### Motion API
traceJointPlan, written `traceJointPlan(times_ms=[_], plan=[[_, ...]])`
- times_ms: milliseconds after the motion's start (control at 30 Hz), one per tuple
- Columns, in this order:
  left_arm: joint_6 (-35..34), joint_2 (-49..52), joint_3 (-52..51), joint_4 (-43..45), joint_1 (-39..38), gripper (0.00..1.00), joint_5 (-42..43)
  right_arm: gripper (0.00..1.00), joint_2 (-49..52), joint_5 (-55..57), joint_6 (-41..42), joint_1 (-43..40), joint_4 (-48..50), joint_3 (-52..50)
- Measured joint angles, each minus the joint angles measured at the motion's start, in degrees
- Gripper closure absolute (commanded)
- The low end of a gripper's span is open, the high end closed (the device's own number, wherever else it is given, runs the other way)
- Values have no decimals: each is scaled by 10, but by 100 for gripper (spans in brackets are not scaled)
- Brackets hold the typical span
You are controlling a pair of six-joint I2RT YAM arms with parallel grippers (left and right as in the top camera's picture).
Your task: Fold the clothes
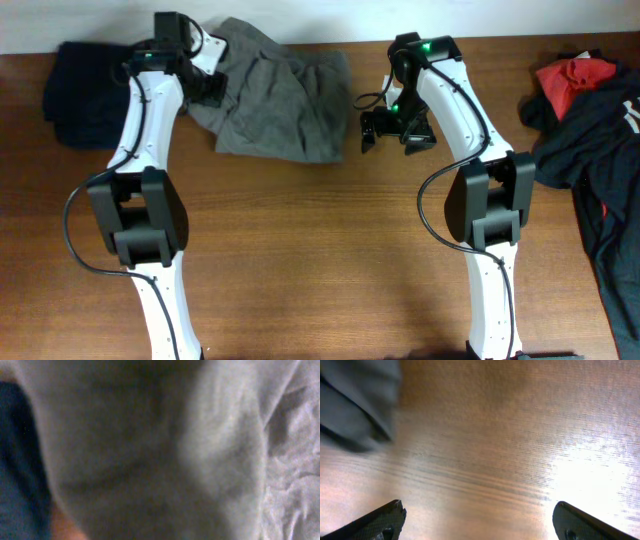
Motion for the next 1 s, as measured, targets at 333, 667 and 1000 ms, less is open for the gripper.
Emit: traceJointPlan(times_ms=[333, 667, 1000], plan=[[19, 0, 0, 57, 46, 99, -30, 1, 0, 0, 1, -1, -22, 0], [27, 1, 30, 54, 93, 99, -34, 0, 0, 0, 7, -1, -21, 0], [38, 1, 115, 42, 92, 99, -63, 0, 0, 0, 8, -1, -25, 0]])
